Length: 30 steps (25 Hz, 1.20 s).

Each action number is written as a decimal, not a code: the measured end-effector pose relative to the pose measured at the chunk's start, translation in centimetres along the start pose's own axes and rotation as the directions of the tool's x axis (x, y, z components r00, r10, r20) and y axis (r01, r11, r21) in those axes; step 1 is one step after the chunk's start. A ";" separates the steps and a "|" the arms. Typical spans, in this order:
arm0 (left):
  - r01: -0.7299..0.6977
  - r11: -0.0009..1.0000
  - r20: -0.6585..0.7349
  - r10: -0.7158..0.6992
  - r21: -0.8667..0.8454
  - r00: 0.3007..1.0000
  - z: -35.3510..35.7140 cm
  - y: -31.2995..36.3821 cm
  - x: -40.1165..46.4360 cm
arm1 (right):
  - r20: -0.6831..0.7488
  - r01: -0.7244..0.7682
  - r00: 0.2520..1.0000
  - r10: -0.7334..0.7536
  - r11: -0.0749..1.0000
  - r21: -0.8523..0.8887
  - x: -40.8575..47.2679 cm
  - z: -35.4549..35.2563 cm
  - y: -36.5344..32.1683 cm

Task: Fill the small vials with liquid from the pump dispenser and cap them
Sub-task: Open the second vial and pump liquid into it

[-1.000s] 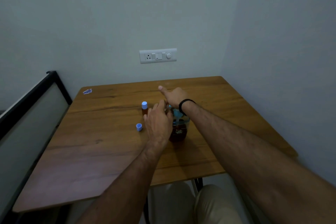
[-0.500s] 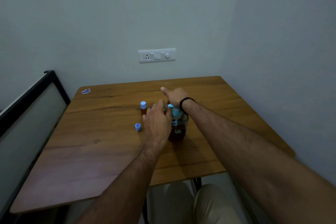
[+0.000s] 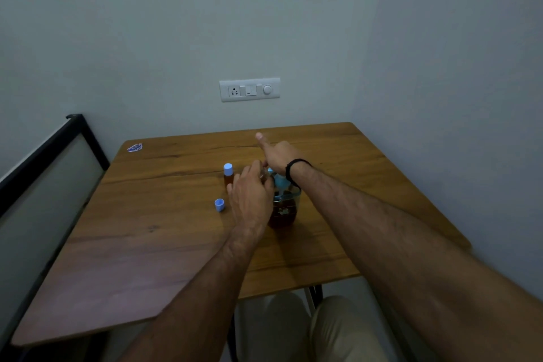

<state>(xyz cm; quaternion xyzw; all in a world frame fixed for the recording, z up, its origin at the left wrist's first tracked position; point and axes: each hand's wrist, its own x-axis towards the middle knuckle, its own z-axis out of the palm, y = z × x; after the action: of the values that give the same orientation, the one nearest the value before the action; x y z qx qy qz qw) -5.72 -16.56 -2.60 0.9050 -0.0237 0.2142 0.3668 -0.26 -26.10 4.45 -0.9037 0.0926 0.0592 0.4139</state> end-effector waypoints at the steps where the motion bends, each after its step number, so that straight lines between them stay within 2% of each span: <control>1: -0.005 1.000 -0.003 0.005 0.004 1.000 -0.1 0.0 -0.1 | 0.063 -0.015 0.998 0.013 1.000 0.028 -0.3 -0.5 -0.3; 3: -0.008 1.000 -0.018 0.008 0.025 1.000 -0.4 0.2 -0.2 | 0.125 -0.051 0.991 0.042 0.996 0.073 -0.5 -1.0 -0.3; 5: -0.014 1.000 -0.022 0.015 0.022 1.000 -0.2 0.0 0.0 | 0.049 -0.027 0.999 0.023 0.997 0.079 0.0 -0.4 0.2; 8: -0.008 1.000 -0.015 0.008 0.015 1.000 -0.3 0.2 -0.1 | -0.078 0.000 0.997 -0.001 1.000 -0.016 1.0 0.7 0.7; 10: -0.001 1.000 -0.012 0.001 0.017 1.000 -0.3 0.2 -0.1 | -0.034 -0.011 0.999 0.010 0.999 -0.035 1.0 0.2 0.4; 13: 0.007 1.000 -0.008 -0.007 0.019 1.000 -0.5 0.5 -0.2 | 0.138 -0.047 0.989 0.046 0.999 0.000 -0.1 -1.0 -0.5; 14: 0.006 1.000 -0.006 -0.006 0.016 1.000 -0.4 0.4 0.0 | 0.147 -0.040 0.988 0.037 0.999 0.016 -0.2 -0.9 -0.5; 18: 0.012 1.000 0.003 -0.013 0.018 1.000 -0.1 0.2 0.0 | -0.098 0.003 0.995 -0.007 0.999 -0.034 0.7 1.1 0.3; 19: 0.017 1.000 -0.002 -0.017 0.018 1.000 -0.1 0.2 0.1 | -0.103 -0.002 0.995 -0.003 0.999 -0.047 0.8 1.1 0.2; 24: 0.004 1.000 0.000 -0.004 0.009 1.000 -0.5 0.5 -0.2 | 0.122 -0.038 0.992 0.035 0.999 0.021 -0.7 -1.0 -0.6; 28: 0.000 1.000 -0.003 0.000 0.022 1.000 -0.3 0.3 -0.1 | -0.050 0.010 0.999 -0.009 1.000 0.025 0.2 0.7 0.4; 30: 0.004 1.000 -0.008 -0.004 0.022 1.000 -0.2 0.3 0.1 | -0.078 0.011 0.997 -0.010 1.000 0.010 0.4 0.7 0.3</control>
<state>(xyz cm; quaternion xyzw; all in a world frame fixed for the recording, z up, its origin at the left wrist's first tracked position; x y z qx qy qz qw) -5.78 -16.62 -2.27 0.9082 -0.0181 0.2171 0.3574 0.08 -25.82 3.69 -0.9036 0.1041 0.0212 0.4151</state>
